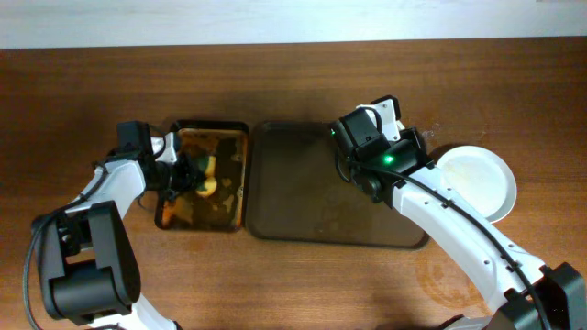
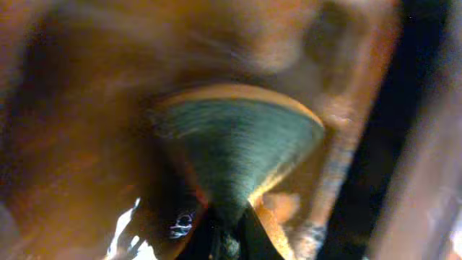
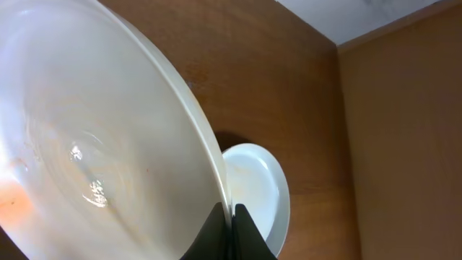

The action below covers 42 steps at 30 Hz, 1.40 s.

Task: Clean dirty plates on tray and stack at the side
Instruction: 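Carry the last plate right and stack it on the pile with the right gripper, then lower the sponge into the metal tray and release it with the left gripper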

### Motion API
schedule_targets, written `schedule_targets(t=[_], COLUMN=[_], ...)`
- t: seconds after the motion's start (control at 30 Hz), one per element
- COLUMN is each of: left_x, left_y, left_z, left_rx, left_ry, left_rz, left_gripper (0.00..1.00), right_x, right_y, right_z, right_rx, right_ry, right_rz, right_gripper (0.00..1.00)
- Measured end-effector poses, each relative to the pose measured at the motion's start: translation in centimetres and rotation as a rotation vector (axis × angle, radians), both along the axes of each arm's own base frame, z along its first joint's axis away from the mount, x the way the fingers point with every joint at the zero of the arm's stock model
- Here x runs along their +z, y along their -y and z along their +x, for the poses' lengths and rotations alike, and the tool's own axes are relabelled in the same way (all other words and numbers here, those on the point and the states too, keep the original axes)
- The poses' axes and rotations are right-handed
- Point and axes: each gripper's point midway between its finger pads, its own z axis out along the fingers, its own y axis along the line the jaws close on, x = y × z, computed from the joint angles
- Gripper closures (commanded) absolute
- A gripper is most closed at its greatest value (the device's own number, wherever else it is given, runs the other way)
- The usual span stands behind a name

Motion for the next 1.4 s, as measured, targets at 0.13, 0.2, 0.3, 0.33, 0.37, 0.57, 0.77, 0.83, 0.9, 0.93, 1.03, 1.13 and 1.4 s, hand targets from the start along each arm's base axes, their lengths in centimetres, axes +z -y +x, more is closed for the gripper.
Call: schedule_targets(t=[0.13, 0.2, 0.3, 0.33, 0.37, 0.57, 0.77, 0.83, 0.9, 0.93, 1.03, 1.13, 1.4], left_x=[-1.2, -1.8, -1.1, -0.8, -0.8, -0.7, -1.0, -1.2, -1.6, -1.5, -0.7, 3.5, 4.1], left_y=[-1.5, -2.7, -1.5, -0.9, -0.5, 0.5, 0.8, 1.0, 0.5, 0.8, 0.2, -1.4, -0.1], left_z=[-0.9, -1.3, -0.4, -0.2, -0.2, 0.2, 0.0, 0.0, 0.0, 0.1, 0.3, 1.7, 0.1], left_rx=[0.03, 0.115, 0.034, -0.019, -0.054, -0.117, -0.139, -0.145, -0.103, -0.116, -0.112, -0.037, -0.074], left_ry=[-0.06, -0.117, -0.039, -0.005, 0.01, 0.052, 0.045, 0.042, 0.01, 0.017, 0.013, 0.115, 0.069], left_rz=[0.104, 0.154, 0.11, 0.096, 0.105, 0.128, 0.163, 0.187, 0.249, 0.251, 0.333, 0.427, 0.43], left_gripper=[1.0, 1.0, 1.0, 1.0, 1.0, 1.0, 1.0, 1.0, 1.0, 0.98, 0.82, 0.43, 0.39], right_x=[-0.3, -0.4, -1.3, -1.9, -2.4, -5.2, -6.4, -6.4, -6.5, -6.5, -6.5, -6.5, -6.4], right_y=[-0.2, -0.2, 0.4, 1.3, 2.0, 9.5, 18.4, 20.6, 21.4, 21.6, 21.8, 21.7, 21.9], right_z=[-0.1, -0.2, -0.2, -0.2, -0.2, -1.4, -6.9, -8.1, -8.9, -9.2, -9.4, -9.4, -9.1], right_rx=[-0.039, -0.067, -0.123, -0.162, -0.189, -0.458, -0.811, -0.866, -0.879, -0.877, -0.872, -0.862, -0.853], right_ry=[0.029, 0.044, 0.039, 0.019, 0.003, -0.099, -0.118, -0.095, -0.097, -0.104, -0.108, -0.114, -0.1], right_rz=[0.061, 0.094, 0.183, 0.233, 0.272, 0.674, 0.928, 0.96, 0.983, 0.988, 0.997, 0.997, 0.994], right_gripper=[0.96, 0.96, 0.96, 0.96, 0.96, 0.96, 0.96, 0.96, 0.96, 0.96, 0.96, 0.96, 0.95])
